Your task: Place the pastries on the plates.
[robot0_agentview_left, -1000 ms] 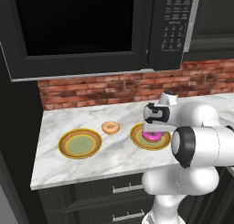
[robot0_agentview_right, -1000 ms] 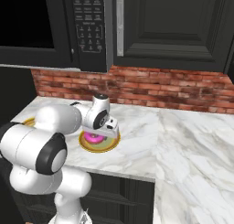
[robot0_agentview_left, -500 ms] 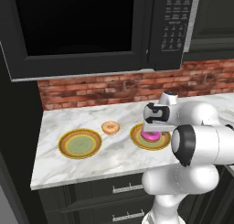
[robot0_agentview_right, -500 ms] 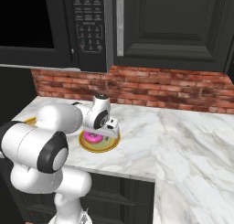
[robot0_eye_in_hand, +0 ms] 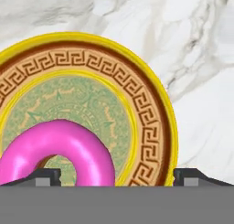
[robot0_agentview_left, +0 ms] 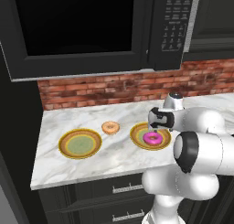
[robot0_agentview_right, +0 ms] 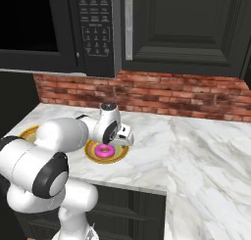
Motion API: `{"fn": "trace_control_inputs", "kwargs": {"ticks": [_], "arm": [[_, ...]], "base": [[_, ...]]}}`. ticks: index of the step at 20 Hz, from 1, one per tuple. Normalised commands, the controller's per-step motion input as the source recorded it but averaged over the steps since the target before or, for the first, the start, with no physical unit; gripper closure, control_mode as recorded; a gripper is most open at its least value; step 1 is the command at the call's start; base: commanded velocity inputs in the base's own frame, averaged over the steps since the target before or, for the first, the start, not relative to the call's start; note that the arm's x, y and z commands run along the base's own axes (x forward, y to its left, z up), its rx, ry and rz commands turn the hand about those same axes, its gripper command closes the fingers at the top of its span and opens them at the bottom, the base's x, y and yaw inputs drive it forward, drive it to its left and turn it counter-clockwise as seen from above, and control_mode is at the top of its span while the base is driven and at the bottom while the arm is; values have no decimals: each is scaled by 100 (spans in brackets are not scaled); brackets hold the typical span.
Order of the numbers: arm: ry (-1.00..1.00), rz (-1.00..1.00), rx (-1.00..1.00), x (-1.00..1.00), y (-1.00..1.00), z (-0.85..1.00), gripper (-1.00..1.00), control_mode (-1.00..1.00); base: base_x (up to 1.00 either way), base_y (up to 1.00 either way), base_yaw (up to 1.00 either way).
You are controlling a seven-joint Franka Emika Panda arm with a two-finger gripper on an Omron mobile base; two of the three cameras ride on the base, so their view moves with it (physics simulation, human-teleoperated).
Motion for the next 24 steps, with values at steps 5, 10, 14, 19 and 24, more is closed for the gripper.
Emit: {"fn": "trace_control_inputs", "kwargs": {"ticks": [5, 10, 14, 19, 24], "arm": [[-6, -12, 0, -8, 1, 32, -100, -100], [-1, -10, 0, 9, 43, 41, -100, -100], [0, -6, 0, 29, 75, 12, -100, -100], [2, -2, 0, 32, 48, 0, -100, -100], [1, -1, 0, 24, 24, 0, -100, -100]], "base": [[0, 0, 0], [0, 0, 0], [0, 0, 0], [0, 0, 0], [0, 0, 0]]}}
